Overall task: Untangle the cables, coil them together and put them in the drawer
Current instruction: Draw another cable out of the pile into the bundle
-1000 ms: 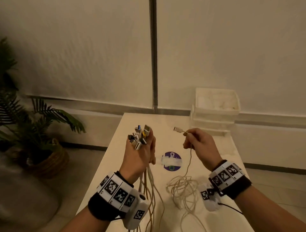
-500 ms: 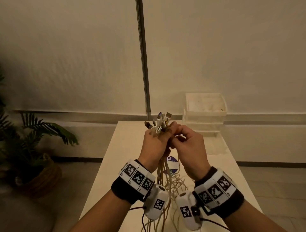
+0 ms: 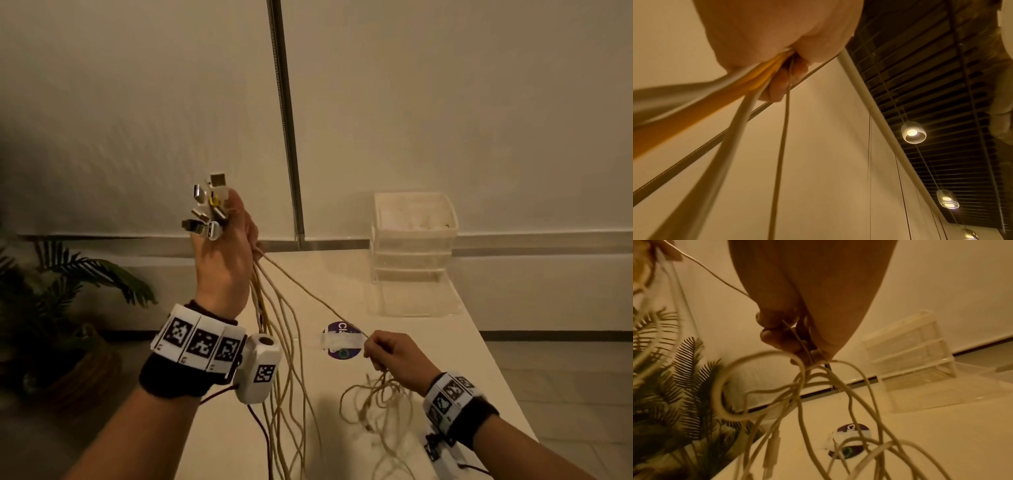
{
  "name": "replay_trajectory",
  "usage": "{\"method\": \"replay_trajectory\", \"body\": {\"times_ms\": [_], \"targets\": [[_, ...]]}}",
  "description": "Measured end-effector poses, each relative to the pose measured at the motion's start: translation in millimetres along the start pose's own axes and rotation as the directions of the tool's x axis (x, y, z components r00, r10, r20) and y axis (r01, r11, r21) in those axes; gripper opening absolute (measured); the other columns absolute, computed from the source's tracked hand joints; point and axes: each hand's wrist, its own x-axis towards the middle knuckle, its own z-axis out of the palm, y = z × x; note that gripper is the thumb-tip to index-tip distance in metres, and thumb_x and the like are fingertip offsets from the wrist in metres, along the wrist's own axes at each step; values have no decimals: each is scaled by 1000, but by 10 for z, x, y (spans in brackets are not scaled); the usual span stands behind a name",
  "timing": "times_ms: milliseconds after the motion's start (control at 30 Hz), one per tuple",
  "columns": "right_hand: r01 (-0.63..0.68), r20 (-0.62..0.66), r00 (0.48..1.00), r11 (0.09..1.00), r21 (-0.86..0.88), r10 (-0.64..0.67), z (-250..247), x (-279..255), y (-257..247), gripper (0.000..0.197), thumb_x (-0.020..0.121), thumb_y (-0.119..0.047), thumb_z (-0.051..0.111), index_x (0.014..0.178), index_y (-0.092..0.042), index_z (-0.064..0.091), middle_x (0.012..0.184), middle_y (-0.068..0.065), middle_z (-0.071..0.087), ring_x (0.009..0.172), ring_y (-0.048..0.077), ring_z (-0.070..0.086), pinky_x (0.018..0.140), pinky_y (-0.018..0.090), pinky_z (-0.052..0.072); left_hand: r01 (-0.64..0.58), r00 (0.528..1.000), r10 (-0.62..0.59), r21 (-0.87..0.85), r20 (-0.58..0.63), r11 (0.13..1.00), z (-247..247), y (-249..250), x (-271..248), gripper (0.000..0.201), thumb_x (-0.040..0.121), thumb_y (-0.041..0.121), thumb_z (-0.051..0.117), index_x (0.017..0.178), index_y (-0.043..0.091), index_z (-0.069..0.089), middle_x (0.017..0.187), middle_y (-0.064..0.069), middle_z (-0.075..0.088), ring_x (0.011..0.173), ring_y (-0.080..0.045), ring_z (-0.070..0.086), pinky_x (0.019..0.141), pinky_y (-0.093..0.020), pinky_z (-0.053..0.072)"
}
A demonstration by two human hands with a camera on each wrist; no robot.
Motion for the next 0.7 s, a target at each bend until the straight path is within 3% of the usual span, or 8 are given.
{"method": "replay_trajectory", "body": {"times_ms": [67,133,233,300,433,533,600,700], "targets": [[-19,20,1000,1000,-10,19,3,40,54,31,99,-19,49,70,-14,60,50,-8,49,50,9,43,57,28,37,-82,995,81,13,51,997,-22,8,-24,38,84,61,54,66,27,48,55,9,45,52,-11,41,54,-33,39],[-17,18,1000,1000,-7,17,7,69,25,34,100,-17,45,71,-7,58,49,-8,46,49,8,39,57,30,34,-161,968,135,112,210,981,-25,-14,-121,31,90,55,56,71,31,56,59,8,52,55,-15,51,58,-39,50],[20,12,1000,999,-29,-20,-44,98,-197,32,101,-15,41,76,1,53,53,-8,42,50,9,36,56,34,35,-86,895,-64,310,442,947,97,-141,-376,21,92,26,53,73,28,62,57,10,57,48,-10,50,47,-28,44],[59,32,998,995,-79,-57,-116,100,-426,31,101,-15,41,76,-6,57,56,-9,45,52,9,40,56,31,41,-152,843,-128,461,522,874,188,-312,-522,26,91,13,55,76,30,67,65,19,66,57,0,58,54,-24,48],[176,97,982,964,-199,-159,-271,121,-811,25,97,-8,46,88,-17,68,67,-22,64,62,1,54,62,24,47,-46,829,-298,588,474,807,324,-624,-722,15,76,33,67,80,20,74,74,5,73,67,-5,65,59,-29,49],[210,93,977,929,-306,-190,-354,153,-870,24,91,-9,55,103,-23,72,99,-8,73,92,8,65,85,34,53,-44,813,-356,659,460,751,422,-743,-766,22,77,37,68,73,15,69,66,0,68,57,-8,54,56,-30,43],[209,70,978,941,-266,-198,-371,133,-889,21,88,-19,54,95,-25,73,92,-9,73,86,6,65,81,34,53,-32,820,-349,645,454,764,472,-757,-750,19,81,27,69,65,17,66,57,3,63,51,-3,46,52,-25,37],[181,2,984,981,-68,-181,-311,60,-892,27,93,-23,50,72,-31,65,59,-15,59,54,-1,47,58,20,41,-29,852,-278,570,444,821,505,-665,-714,29,87,12,63,62,27,65,52,14,60,48,1,48,51,-19,34]]}}
